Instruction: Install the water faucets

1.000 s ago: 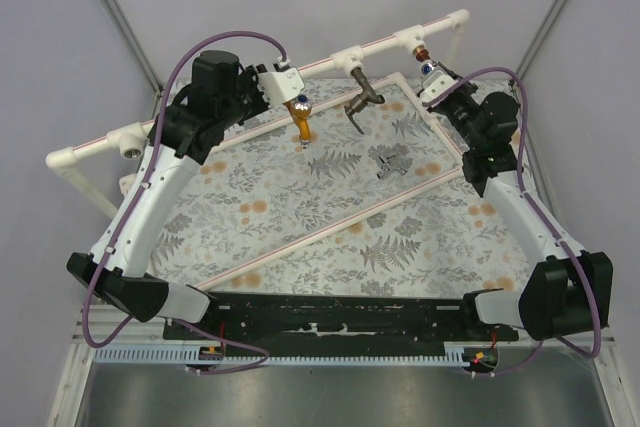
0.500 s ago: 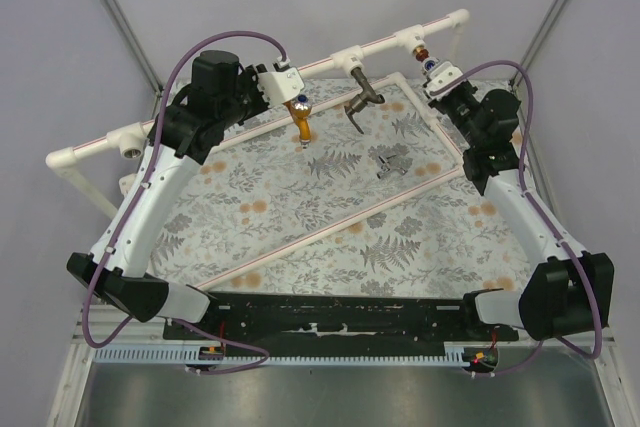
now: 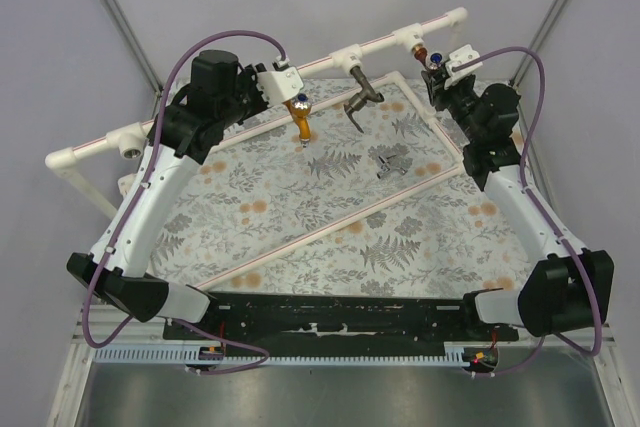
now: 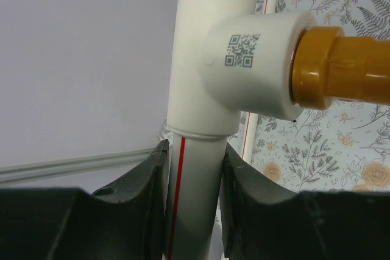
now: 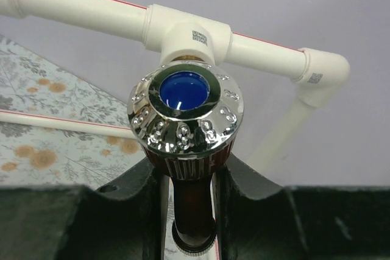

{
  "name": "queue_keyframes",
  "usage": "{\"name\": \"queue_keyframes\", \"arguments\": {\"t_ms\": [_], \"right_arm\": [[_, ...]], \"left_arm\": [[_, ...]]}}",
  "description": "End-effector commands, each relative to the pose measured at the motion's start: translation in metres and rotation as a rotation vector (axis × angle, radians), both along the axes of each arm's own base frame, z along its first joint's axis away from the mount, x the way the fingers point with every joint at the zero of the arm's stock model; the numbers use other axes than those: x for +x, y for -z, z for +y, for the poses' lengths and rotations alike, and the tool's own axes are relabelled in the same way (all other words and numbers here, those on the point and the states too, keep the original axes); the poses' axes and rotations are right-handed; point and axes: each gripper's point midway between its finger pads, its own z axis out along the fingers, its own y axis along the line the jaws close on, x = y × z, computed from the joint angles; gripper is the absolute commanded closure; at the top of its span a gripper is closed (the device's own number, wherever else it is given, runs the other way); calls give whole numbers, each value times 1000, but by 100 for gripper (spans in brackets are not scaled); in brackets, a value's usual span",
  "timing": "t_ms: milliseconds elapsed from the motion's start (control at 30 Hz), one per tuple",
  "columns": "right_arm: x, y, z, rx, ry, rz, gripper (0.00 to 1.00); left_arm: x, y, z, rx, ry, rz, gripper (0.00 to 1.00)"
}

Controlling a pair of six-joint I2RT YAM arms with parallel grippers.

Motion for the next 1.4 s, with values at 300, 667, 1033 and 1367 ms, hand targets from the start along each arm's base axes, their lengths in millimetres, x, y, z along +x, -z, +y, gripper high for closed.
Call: {"name": "queue_keyframes", "arguments": {"t_ms": [300,667,1033,1367], "right_arm": [[15,-18,-17,491,10,122,100],[19,-24,-22,864,-37,202,100],[24,-27,-24,1203,-94,243,100],[28,-20,-34,1587,-122,292,100]], "left_arm": [[-39,15,-28,-169,65,168,98],[-40,15,-28,-170,72,169,98],[-39,17,-29,-168,72,172,98],[-38,25,-33,-177,79,192,98]]}}
